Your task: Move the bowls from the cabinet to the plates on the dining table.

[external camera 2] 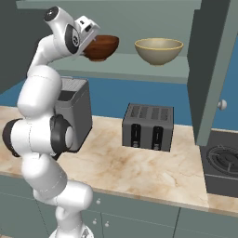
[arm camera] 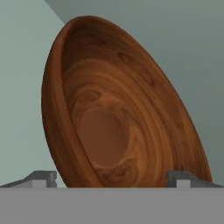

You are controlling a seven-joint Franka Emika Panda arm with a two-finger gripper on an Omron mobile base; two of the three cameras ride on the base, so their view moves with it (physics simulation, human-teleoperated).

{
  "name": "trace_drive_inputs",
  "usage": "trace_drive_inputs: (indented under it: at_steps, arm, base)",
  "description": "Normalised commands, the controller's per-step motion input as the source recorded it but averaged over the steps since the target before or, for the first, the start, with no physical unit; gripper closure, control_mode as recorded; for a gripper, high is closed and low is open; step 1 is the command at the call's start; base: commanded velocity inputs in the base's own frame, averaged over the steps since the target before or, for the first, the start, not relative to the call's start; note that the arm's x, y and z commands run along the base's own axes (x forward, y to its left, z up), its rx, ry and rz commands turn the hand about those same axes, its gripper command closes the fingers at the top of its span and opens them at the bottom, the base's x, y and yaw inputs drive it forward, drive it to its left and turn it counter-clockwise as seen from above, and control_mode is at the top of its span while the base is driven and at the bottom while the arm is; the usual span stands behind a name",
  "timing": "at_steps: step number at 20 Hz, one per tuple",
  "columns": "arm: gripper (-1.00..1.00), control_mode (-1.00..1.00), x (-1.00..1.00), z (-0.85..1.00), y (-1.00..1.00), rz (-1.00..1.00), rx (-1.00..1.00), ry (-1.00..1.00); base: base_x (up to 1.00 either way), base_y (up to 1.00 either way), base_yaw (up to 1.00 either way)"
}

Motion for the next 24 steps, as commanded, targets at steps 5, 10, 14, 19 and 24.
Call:
trace_drive_inputs:
  at_steps: [5, 10, 14, 19, 24]
  arm:
    - [-1.00, -1.00, 0.23, -0.09, 0.01, 0.00, 0.00, 0.01]
    - [-1.00, -1.00, 0.12, -0.39, 0.01, 0.00, -0.03, 0.08]
    - [-1.00, -1.00, 0.04, -0.55, 0.01, 0.00, -0.03, 0.05]
    - [-1.00, -1.00, 0.02, -0.57, 0.00, 0.00, -0.03, 0.00]
    - [-1.00, -1.00, 0.07, -0.39, 0.00, 0.00, -0.01, -0.03]
  base:
    - [0.00, 0.00, 0.00]
    - [0.00, 0.00, 0.00]
    - [0.00, 0.00, 0.00]
    - [0.00, 0.00, 0.00]
    - [0.00, 0.00, 0.00]
